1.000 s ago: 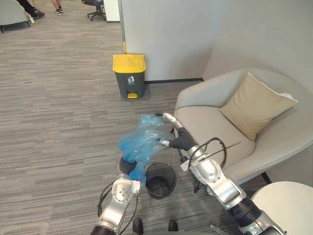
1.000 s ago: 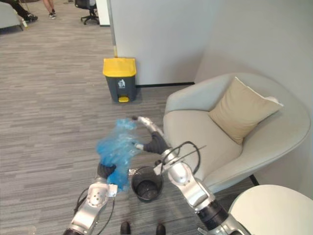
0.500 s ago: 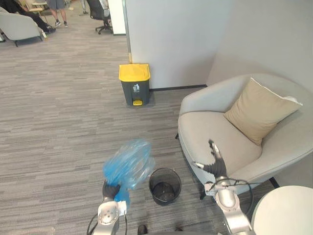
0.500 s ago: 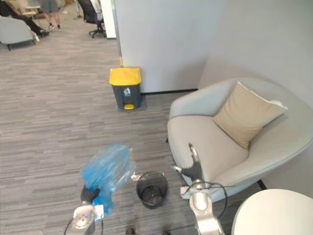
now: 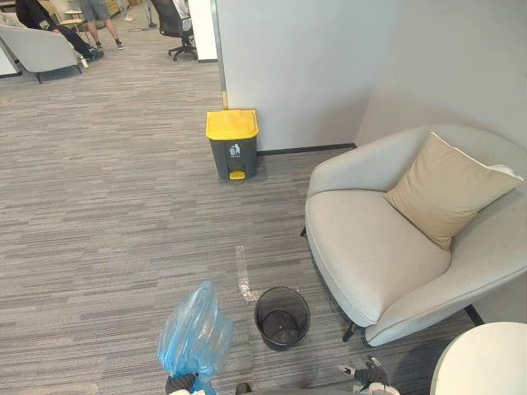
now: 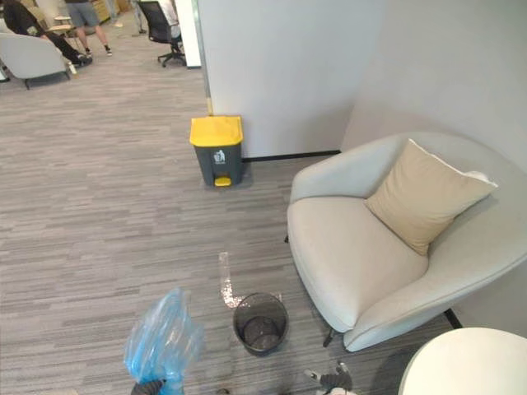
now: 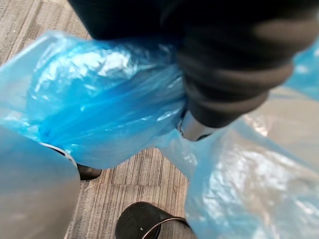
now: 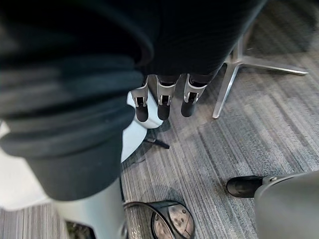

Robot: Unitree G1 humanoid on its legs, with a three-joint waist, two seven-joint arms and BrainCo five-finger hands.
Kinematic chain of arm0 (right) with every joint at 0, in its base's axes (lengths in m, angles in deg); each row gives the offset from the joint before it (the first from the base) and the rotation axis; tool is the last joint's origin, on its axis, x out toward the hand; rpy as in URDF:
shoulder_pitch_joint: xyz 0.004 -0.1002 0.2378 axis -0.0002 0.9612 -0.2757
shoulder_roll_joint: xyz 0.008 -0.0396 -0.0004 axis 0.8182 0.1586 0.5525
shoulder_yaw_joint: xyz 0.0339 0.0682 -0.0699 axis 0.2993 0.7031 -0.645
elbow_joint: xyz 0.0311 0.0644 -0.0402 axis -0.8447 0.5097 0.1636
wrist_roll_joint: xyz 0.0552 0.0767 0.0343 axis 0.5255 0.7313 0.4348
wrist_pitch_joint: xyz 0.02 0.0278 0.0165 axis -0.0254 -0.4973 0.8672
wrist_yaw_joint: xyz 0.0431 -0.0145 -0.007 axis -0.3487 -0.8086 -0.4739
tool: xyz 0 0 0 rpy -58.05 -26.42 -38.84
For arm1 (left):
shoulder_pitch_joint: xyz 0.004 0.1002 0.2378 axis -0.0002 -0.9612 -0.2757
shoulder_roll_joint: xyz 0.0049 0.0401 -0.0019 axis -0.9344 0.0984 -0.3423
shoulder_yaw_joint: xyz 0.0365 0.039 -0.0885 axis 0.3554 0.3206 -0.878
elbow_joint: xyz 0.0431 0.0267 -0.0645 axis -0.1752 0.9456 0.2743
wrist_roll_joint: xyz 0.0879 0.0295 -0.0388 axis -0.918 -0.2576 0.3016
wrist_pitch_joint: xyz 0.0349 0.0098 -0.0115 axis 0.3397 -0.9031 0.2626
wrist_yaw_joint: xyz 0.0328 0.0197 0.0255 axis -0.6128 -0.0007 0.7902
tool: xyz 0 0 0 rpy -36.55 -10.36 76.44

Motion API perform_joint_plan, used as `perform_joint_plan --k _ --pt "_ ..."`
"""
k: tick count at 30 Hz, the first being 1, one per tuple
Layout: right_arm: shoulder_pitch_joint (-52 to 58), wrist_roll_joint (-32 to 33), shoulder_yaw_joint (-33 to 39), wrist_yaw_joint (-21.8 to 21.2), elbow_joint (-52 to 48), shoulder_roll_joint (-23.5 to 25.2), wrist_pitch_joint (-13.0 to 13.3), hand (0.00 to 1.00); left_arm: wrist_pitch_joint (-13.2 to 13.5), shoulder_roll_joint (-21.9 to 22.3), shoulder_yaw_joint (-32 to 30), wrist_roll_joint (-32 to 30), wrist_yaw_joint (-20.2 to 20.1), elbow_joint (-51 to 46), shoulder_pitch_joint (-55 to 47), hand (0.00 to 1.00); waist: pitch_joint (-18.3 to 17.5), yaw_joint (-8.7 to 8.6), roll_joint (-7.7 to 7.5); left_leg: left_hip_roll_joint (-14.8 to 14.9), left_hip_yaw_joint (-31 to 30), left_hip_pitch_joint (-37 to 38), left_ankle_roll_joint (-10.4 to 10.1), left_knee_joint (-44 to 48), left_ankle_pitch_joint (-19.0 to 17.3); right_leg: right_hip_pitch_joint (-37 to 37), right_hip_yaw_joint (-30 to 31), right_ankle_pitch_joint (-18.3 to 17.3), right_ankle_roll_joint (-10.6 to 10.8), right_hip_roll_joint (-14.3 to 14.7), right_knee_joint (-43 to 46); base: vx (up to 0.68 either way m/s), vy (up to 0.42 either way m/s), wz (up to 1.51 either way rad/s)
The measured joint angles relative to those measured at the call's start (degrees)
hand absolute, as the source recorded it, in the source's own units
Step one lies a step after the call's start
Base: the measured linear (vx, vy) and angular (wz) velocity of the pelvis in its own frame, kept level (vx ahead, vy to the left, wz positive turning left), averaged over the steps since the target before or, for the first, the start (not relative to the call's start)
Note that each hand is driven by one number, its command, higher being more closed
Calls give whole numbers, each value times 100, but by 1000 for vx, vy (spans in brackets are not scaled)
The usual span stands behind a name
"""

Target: Gather rubbish on tea table into small bin, then transfer packed bag to large trash can.

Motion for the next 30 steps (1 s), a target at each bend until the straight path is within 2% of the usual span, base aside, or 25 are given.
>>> perform_joint_plan --k 4,6,8,12,13,14,15,16,17,18,19,20,21,22,23,24,25,26,27,28,30 --pt "-205 90 15 5 -4 15 11 0 0 105 -78 1 -1 10 128 100 127 30 39 21 224 86 25 36 -65 -101 221 -18 8 25 146 65 11 -39" --pt "-251 88 15 16 -32 45 9 0 1 145 -78 1 -2 10 203 100 200 61 2 26 324 68 34 37 -70 -208 307 -23 13 36 225 12 13 -29" --pt "-411 85 0 66 -62 202 9 0 9 93 -94 1 1 8 367 100 364 93 -113 57 536 -21 62 255 -158 -365 511 -21 16 59 371 -4 5 -46" --pt "-530 60 -173 106 -267 252 7 0 22 91 -120 2 7 1 586 100 519 125 -151 155 777 -437 195 1014 -470 -698 629 -9 36 50 800 -30 1 -32" --pt "-585 -40 -218 128 -325 247 6 0 43 153 -131 3 14 -46 700 100 563 132 -127 260 818 -647 269 1381 -536 -982 567 -88 201 52 1305 -88 -5 -6" --pt "-614 -42 -227 131 -361 266 -6 0 84 169 -131 0 16 -96 722 100 579 134 -152 276 835 -696 322 1501 -567 -1196 446 -415 123 -12 2038 -94 -6 3" --pt "-611 -42 -227 133 -390 274 -6 0 93 174 -129 -2 16 -121 730 100 583 128 -161 272 825 -715 345 1562 -589 -1279 377 -547 106 -66 2441 -54 -5 24" --pt "-611 -45 -235 138 -437 276 -3 0 113 203 -127 -4 22 -169 726 100 614 134 -134 258 805 -714 371 1647 -617 -1377 265 -829 63 -198 3263 -94 -29 33" --pt "-656 -50 -295 146 -469 277 18 0 122 206 -125 -8 51 -293 642 100 565 185 -215 252 803 -766 372 1714 -617 -1373 307 -1147 168 -399 4216 -105 -50 27" --pt "-660 -50 -321 147 -465 281 28 0 125 193 -130 -9 51 -346 599 100 551 227 -238 255 805 -858 364 1767 -612 -1323 327 -1208 210 -477 4375 -166 -112 16" --pt "-666 -69 -340 155 -465 282 39 0 130 175 -146 -1 60 -384 560 100 529 251 -278 258 788 -937 346 1848 -600 -1215 342 -1268 263 -568 4447 -197 -223 6" --pt "-754 -176 -339 210 -463 277 37 0 125 153 -140 -1 61 -406 521 100 489 308 -336 323 762 -1147 287 2075 -563 -853 403 -1378 222 -665 4112 -215 -258 5" --pt "-795 -206 -338 236 -461 273 38 0 127 154 -141 16 67 -435 522 100 492 330 -331 383 749 -1255 267 2165 -550 -695 424 -1516 264 -645 3823 -239 -305 -1" --pt "-887 -228 -338 269 -458 264 36 0 129 175 -129 52 86 -459 564 100 502 374 -312 529 671 -1475 148 2281 -471 -431 243 -1769 239 -526 3057 -219 -221 -4" --pt "-901 -231 -338 288 -457 264 36 0 130 193 -124 59 101 -449 566 100 519 386 -270 587 645 -1562 93 2302 -423 -361 173 -1820 183 -467 2775 -312 -275 -2" --pt "-1002 -244 -359 338 -460 220 35 0 129 287 -82 101 133 -404 602 100 578 419 -63 738 493 -1738 -16 2241 -202 -244 31 -1878 62 -266 2250 -353 -250 18" --pt "-950 -243 -397 355 -458 215 26 0 126 343 -46 110 163 -398 607 100 603 387 65 827 392 -1743 -46 2088 -43 -233 -128 -1783 -15 -142 2198 -436 -291 60" --pt "-791 -244 -437 387 -451 184 -10 0 125 341 143 149 161 -386 555 100 570 321 165 867 245 -1711 -205 1727 102 -247 -393 -1728 -114 -32 2191 -448 -270 98" --pt "-721 -243 -437 435 -437 215 -42 0 127 324 162 166 161 -414 543 100 568 250 87 906 339 -1652 -330 1442 54 -327 -627 -1656 -250 -55 2150 -365 -213 88" --pt "-739 -243 -428 457 -436 214 -45 0 128 323 162 173 163 -448 540 100 591 256 60 961 476 -1658 -328 1462 88 -390 -692 -1611 -325 -76 2156 -339 -173 65" --pt "-744 -231 -384 503 -431 191 -45 0 127 325 167 156 161 -450 533 100 601 252 66 970 596 -1633 -184 2305 0 -543 -957 -1462 -453 -189 2155 -281 -122 55"
